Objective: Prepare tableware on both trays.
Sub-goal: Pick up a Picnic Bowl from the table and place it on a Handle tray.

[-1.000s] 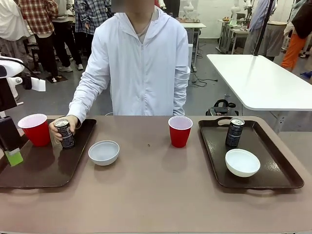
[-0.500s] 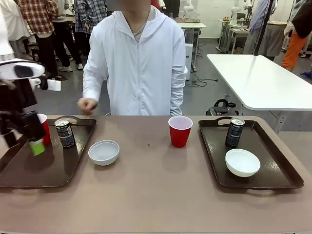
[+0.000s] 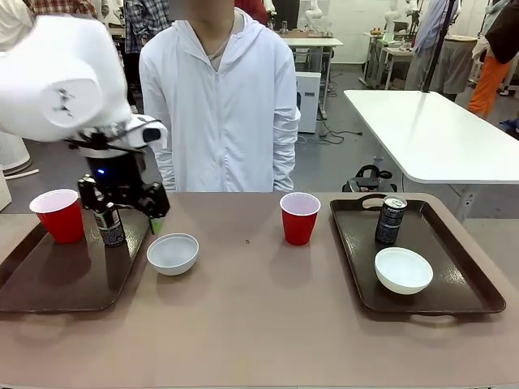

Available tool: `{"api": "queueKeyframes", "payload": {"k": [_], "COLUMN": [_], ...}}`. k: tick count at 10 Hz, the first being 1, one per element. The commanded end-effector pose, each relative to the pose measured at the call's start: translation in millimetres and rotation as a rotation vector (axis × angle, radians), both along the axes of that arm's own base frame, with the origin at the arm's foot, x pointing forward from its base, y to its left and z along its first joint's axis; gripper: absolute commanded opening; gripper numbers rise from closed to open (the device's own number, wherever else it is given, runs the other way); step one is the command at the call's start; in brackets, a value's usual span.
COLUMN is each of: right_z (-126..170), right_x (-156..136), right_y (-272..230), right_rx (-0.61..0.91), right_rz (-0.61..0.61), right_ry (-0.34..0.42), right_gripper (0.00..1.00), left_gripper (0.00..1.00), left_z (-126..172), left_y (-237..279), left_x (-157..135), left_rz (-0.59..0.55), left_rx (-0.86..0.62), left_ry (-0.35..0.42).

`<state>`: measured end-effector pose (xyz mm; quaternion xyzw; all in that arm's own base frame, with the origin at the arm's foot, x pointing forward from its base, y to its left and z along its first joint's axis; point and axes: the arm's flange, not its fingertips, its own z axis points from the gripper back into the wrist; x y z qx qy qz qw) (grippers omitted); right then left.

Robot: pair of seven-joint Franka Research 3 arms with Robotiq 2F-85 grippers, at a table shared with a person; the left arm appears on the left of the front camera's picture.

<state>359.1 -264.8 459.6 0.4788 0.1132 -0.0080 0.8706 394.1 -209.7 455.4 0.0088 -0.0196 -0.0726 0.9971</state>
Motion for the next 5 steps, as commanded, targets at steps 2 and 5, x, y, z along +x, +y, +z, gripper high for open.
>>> {"api": "queueKeyframes", "payload": {"k": [2, 5], "right_z": [1, 1], "right_x": [1, 1], "right_y": [1, 1], "right_rx": [0.007, 0.007], "right_rz": [-0.012, -0.012], "right_ry": [0.002, 0.002], "right_gripper": [1.00, 1.00], "left_gripper": [1.00, 1.00], "left_z": [-33, -43], "left_y": [-16, -8], "left_x": [29, 26], "left_rz": [0.143, 0.105], "left_rx": [0.050, -0.026], "left_ry": [-0.060, -0.019]}}
